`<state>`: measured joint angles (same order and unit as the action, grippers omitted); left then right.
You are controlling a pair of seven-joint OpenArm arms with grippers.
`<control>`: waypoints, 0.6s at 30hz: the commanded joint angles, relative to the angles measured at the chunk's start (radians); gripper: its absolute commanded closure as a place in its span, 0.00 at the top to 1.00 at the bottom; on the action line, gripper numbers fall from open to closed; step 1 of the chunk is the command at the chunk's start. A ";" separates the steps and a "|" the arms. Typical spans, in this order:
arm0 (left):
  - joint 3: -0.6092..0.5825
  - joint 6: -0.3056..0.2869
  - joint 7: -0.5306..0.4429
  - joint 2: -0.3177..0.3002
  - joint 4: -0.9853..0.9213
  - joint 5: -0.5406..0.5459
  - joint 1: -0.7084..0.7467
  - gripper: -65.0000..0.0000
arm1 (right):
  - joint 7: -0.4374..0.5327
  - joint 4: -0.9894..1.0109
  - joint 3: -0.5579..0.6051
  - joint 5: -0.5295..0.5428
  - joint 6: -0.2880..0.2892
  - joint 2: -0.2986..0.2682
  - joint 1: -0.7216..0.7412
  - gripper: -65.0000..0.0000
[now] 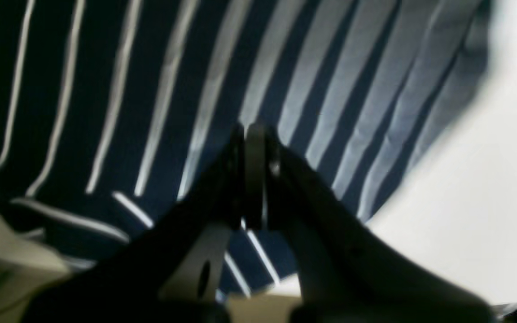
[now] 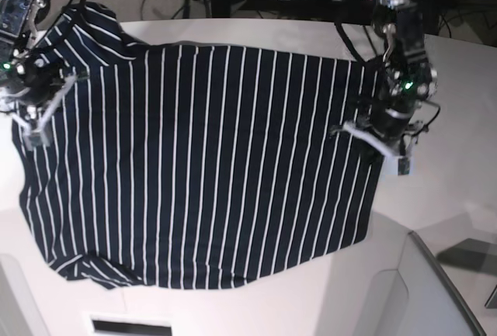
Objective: Layout the t-shirt on the table in an organized manner, then fold the t-shirt properly
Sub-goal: 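Release the shirt and raise both grippers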
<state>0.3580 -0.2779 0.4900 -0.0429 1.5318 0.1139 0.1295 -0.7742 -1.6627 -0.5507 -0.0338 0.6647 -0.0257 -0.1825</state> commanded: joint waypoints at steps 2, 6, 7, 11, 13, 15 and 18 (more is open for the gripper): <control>0.008 0.006 -0.001 -0.045 0.074 0.057 0.052 0.00 | 0.002 -0.050 -0.107 0.010 0.005 0.008 0.016 0.02; 0.013 0.006 -0.006 -0.088 0.091 0.100 0.152 0.00 | -0.009 -0.046 -0.217 0.093 0.033 0.004 -0.013 0.22; 0.014 0.006 -0.007 -0.096 0.091 0.100 0.175 0.00 | -0.021 -0.046 -0.237 0.107 0.033 0.004 -0.027 0.31; 0.043 0.006 -0.009 -0.093 0.095 0.102 0.250 0.25 | -0.051 -0.027 -0.320 0.214 0.033 0.004 -0.082 0.67; 0.088 0.006 -0.009 -0.071 0.094 0.102 0.281 0.44 | -0.046 0.009 -0.374 0.240 0.033 0.004 -0.091 0.77; 0.140 0.006 -0.009 -0.041 0.095 0.102 0.310 0.57 | -0.044 0.075 -0.404 0.243 0.033 -0.006 -0.091 0.77; 0.198 0.006 -0.009 -0.008 0.089 0.102 0.333 0.67 | -0.044 0.187 -0.409 0.246 0.033 -0.043 -0.087 0.77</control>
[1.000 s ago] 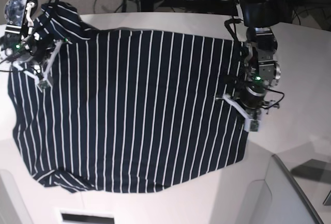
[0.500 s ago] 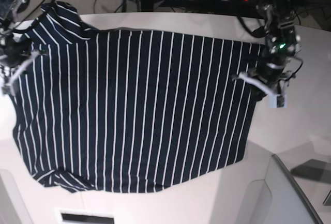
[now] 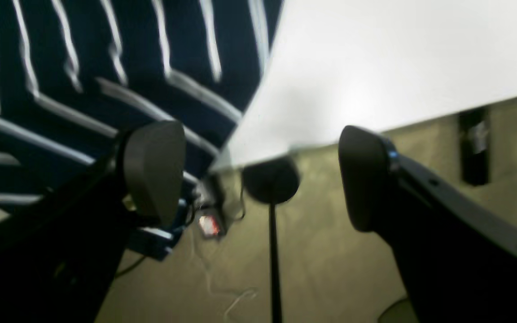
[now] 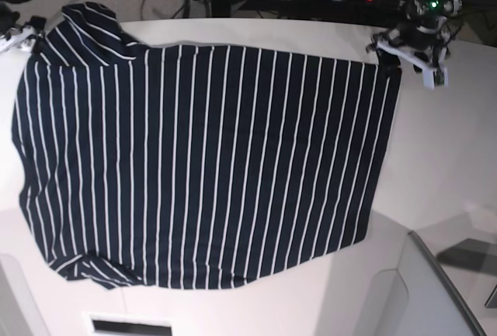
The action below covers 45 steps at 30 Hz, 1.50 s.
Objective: Layout the t-shirt on the table in an organized manner, then fold the t-shirt properly
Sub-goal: 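Release the shirt and raise both grippers, then grasp the shirt's collar-side corners with both grippers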
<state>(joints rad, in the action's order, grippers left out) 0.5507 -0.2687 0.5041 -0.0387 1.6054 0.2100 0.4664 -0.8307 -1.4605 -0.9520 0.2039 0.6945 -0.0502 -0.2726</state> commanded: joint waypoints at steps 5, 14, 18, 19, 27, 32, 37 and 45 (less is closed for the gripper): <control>0.022 -0.005 -0.023 -0.016 -0.001 0.006 0.002 0.69 | 0.014 0.077 -0.012 0.009 0.004 -0.024 0.032 0.77; 0.022 -0.005 -0.018 -0.008 -0.003 0.058 0.030 0.68 | 0.055 0.142 -0.005 0.009 0.004 -0.024 0.052 0.77; 0.024 -0.005 -0.018 -0.028 -0.003 0.236 0.061 0.68 | 0.055 0.157 -0.003 0.009 0.004 -0.024 0.054 0.77; 0.021 -0.005 -0.018 -0.039 -0.003 0.265 0.070 0.68 | 0.052 0.159 -0.003 0.009 0.004 -0.024 0.054 0.77; 0.042 -0.005 -0.023 -0.043 0.003 0.292 0.107 0.68 | 0.014 0.152 -0.002 0.009 0.004 -0.015 0.048 0.77; 0.073 -0.005 -0.023 -0.042 0.005 0.292 0.110 0.68 | -0.025 0.090 -0.008 0.009 0.004 0.000 0.046 0.77; 0.073 -0.005 -0.023 -0.042 0.000 0.292 0.110 0.68 | -0.074 -0.003 -0.005 0.010 0.004 0.025 0.029 0.77; 0.073 -0.005 -0.023 -0.042 0.000 0.292 0.110 0.68 | -0.108 -0.032 0.000 0.010 0.004 0.072 0.028 0.77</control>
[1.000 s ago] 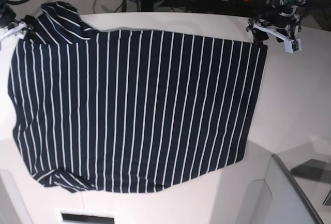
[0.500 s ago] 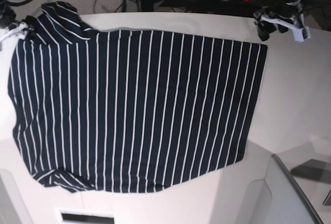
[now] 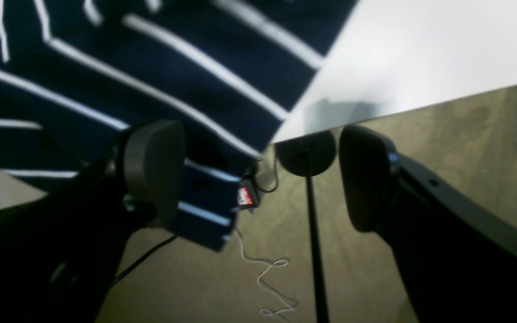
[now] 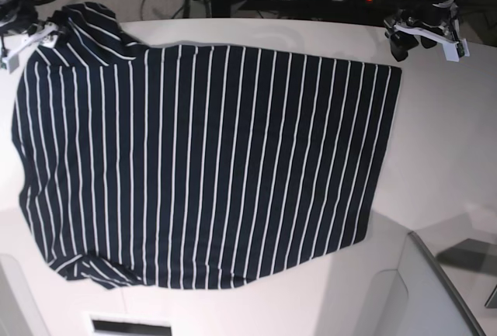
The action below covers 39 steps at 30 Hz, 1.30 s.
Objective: Layout the t-shirt on the table in an organized manner, then fold the t-shirt properly
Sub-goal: 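Grasp the shirt's collar-side corners with both grippers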
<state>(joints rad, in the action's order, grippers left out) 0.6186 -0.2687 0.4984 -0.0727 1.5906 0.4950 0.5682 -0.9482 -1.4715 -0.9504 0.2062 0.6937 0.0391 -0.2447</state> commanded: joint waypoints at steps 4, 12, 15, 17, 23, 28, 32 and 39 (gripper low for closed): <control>0.005 -0.005 -0.017 -0.009 0.014 0.008 0.006 0.68 | 0.010 -0.021 0.032 0.008 0.004 -0.015 0.002 0.77; 0.005 -0.005 -0.017 -0.009 0.014 0.008 0.006 0.68 | 0.016 -0.014 0.100 0.008 0.004 -0.012 -0.003 0.77; 0.005 -0.005 -0.017 -0.009 0.012 0.008 0.006 0.68 | 0.016 -0.014 0.098 0.008 0.004 -0.012 -0.003 0.74; 0.005 -0.005 -0.017 -0.009 0.012 0.008 0.005 0.68 | 0.013 -0.014 0.100 0.008 0.004 -0.012 -0.003 0.64; 0.005 -0.005 -0.017 -0.009 -0.048 0.008 -0.020 0.68 | 0.015 -0.013 0.100 0.008 0.004 -0.015 -0.003 0.35; 0.007 -0.005 -0.051 -0.006 -0.098 0.014 -0.026 0.68 | 0.011 -0.011 0.103 0.008 0.004 -0.017 -0.003 0.02; 0.004 -0.005 -0.139 -0.006 -0.144 0.015 -0.029 0.68 | 0.011 -0.011 0.103 0.006 0.004 -0.017 -0.003 0.00; -0.006 -0.005 -0.139 -0.002 -0.241 0.015 -0.142 0.68 | 0.011 -0.011 0.103 0.006 0.004 -0.017 -0.003 0.00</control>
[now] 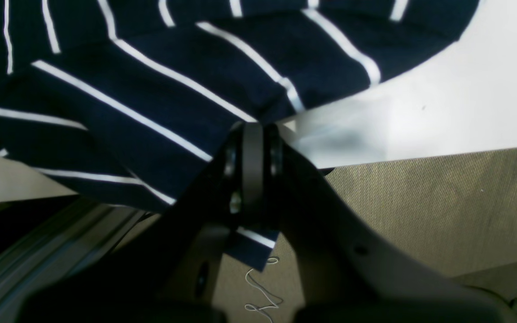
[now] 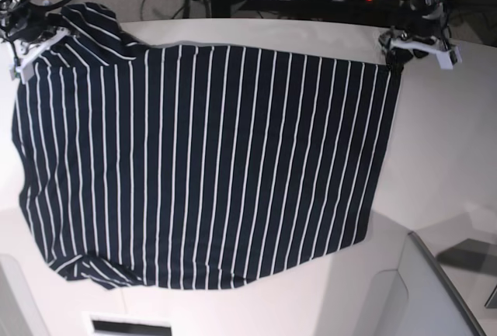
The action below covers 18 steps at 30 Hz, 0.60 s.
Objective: Layout the t-shirt on the table in an organized manner, then fold the t-shirt properly
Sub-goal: 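Grasp the shirt's collar-side corners with both grippers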
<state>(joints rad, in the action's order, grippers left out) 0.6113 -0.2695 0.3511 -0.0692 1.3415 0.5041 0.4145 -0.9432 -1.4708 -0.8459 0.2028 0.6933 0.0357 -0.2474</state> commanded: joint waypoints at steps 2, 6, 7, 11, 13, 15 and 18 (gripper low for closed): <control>0.002 -0.004 0.009 -0.002 -0.023 0.008 -0.019 0.68 | 0.006 -0.012 -0.002 0.010 0.005 -0.013 0.000 0.00; 0.002 -0.004 0.009 0.022 -0.070 0.008 -0.065 0.68 | 0.006 -0.012 0.000 0.010 0.005 -0.016 0.000 0.00; -0.004 -0.004 0.009 0.024 -0.079 0.008 -0.072 0.68 | 0.006 -0.012 0.000 0.010 0.005 -0.016 0.000 0.00; -0.101 -0.004 0.004 0.021 -0.118 0.008 -0.085 0.67 | 0.006 -0.012 0.000 0.008 0.005 -0.018 0.000 0.00; -0.129 -0.004 0.001 0.021 -0.122 0.008 -0.085 0.61 | 0.006 -0.012 0.000 0.008 0.005 -0.018 0.000 0.00; -0.136 -0.004 0.001 0.022 -0.122 0.008 -0.085 0.39 | 0.006 -0.012 0.000 0.008 0.005 -0.018 0.000 0.00; -0.130 -0.004 0.001 0.024 -0.119 0.008 -0.085 0.00 | 0.006 -0.014 0.000 0.007 0.005 -0.018 -0.002 0.00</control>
<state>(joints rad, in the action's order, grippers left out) 0.4839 -0.2890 0.2832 -0.0502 1.2263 0.5362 0.3168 -0.9432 -1.4708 -0.8455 0.2028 0.6933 0.0307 -0.2478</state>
